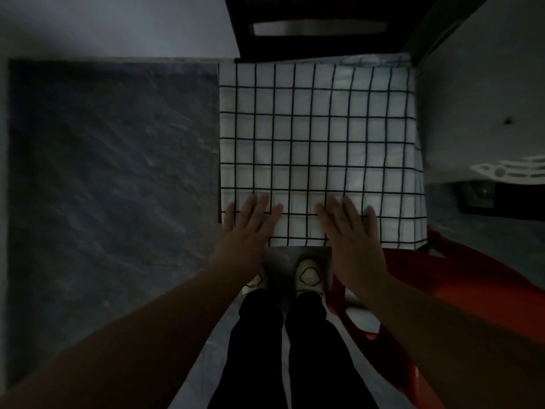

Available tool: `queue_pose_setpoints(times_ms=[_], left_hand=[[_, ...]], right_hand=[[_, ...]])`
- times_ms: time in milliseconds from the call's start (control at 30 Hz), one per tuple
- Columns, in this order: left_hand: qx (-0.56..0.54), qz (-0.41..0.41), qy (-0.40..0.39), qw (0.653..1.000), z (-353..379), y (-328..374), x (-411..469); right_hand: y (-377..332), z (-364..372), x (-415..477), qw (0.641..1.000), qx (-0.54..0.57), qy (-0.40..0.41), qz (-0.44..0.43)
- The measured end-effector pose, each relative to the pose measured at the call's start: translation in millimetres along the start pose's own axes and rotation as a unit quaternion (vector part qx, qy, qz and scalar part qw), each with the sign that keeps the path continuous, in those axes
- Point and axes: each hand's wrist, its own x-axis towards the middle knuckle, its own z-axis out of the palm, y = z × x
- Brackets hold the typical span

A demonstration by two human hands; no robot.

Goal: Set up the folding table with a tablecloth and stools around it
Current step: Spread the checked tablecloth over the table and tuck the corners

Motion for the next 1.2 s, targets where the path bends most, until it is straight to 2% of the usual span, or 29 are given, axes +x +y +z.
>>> queue_pose_setpoints(times_ms=[100, 200, 400, 567, 667, 800, 900, 1000, 1200], left_hand=[[0.003, 0.008, 0.026, 1.000, 3, -2, 3], [-0.021, 0.017, 0.020, 0.999, -7, -4, 3], [-0.137, -0.017, -0.015, 0.990, -56, -11, 1], [-0.211, -0.081, 0.022, 0.974, -137, -16, -33], [-0.255, -0.122, 0.056, 0.958, -201, -18, -71], [-0.300, -0.167, 0.137, 0.929, -280, -20, -132], [-0.309, -0.172, 0.192, 0.915, -324, -20, -185], [-0.335, -0.178, 0.212, 0.900, -353, -22, -240], [-0.402, -0.233, 0.311, 0.829, -366, -32, -352]], right_hand=[[6, 2, 2, 1.000, -0.007, 0.007, -0.005], [9, -2, 3, 1.000, -0.002, -0.003, -0.007], [10, -44, 0, 0.994, 0.104, -0.032, 0.003], [-1, -123, -21, 0.974, 0.209, 0.043, 0.081], [-9, -189, -47, 0.967, 0.222, 0.104, 0.075], [-18, -280, -89, 0.960, 0.231, 0.130, 0.088], [-29, -334, -126, 0.947, 0.255, 0.190, 0.036], [-42, -375, -158, 0.947, 0.258, 0.194, 0.001], [-97, -415, -202, 0.944, 0.221, 0.211, -0.126]])
